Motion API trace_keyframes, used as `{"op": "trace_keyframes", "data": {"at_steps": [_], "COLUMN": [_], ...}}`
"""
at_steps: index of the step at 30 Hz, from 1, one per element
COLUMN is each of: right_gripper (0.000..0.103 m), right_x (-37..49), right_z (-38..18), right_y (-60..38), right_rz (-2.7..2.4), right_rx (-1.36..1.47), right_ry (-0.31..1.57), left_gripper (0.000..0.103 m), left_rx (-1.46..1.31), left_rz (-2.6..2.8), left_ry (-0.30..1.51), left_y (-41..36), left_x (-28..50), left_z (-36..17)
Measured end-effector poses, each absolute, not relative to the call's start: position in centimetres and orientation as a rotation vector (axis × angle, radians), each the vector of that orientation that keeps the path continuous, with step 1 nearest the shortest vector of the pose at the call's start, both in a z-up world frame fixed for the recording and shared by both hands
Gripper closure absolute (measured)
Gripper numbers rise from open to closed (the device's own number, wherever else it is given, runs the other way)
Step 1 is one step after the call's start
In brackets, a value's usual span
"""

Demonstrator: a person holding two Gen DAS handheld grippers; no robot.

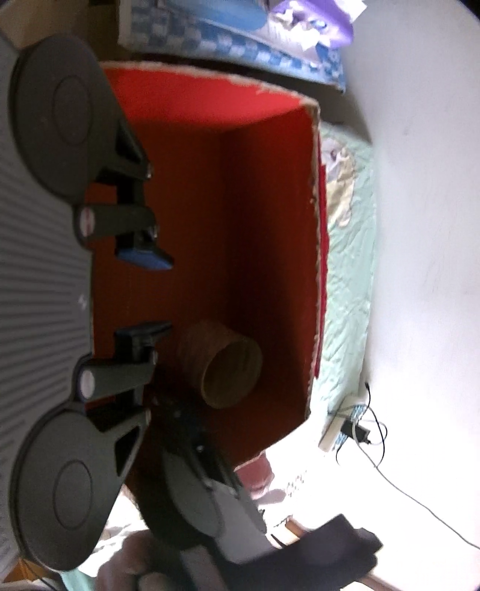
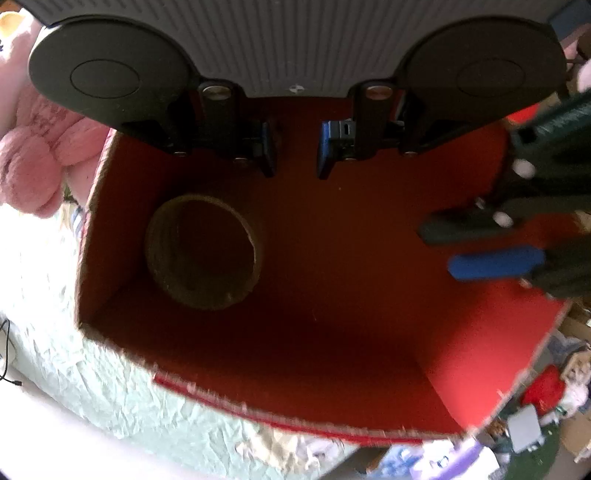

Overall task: Organize objects
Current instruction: 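Withdraw the right gripper from the box toward the wooden gourd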

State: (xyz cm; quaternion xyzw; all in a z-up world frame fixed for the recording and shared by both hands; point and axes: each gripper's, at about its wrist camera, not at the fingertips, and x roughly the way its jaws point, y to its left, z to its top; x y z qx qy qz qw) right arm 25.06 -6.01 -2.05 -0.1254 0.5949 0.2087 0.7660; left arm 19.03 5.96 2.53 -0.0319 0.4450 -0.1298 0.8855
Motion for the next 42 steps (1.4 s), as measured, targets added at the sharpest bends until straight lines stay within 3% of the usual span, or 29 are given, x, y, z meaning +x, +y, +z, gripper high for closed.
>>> {"op": "trace_keyframes", "data": {"at_steps": [4, 13, 27, 30, 42], "right_gripper": [0.081, 0.078, 0.073, 0.073, 0.073], "right_x": [24.9, 22.7, 17.5, 16.4, 13.5], "right_z": [-2.8, 0.2, 4.0, 4.6, 4.5], "right_y": [-5.8, -7.2, -12.7, -13.9, -16.8], "right_rz": [0.408, 0.436, 0.449, 0.459, 0.535], "right_rx": [-0.336, -0.198, 0.045, 0.079, 0.13], "right_ry": [1.289, 1.141, 0.882, 0.845, 0.813], "left_gripper": [0.078, 0.077, 0.054, 0.043, 0.042], "left_rx": [-0.048, -0.01, 0.058, 0.061, 0.069], "left_rz": [-0.221, -0.135, 0.023, 0.064, 0.178], "left_ry": [0.939, 0.936, 0.866, 0.86, 0.872], "left_y": [5.8, 4.7, 1.5, 0.8, -2.7], "left_x": [19.3, 18.8, 14.6, 13.9, 11.4], "left_z": [2.5, 3.5, 6.3, 6.7, 6.9]}}
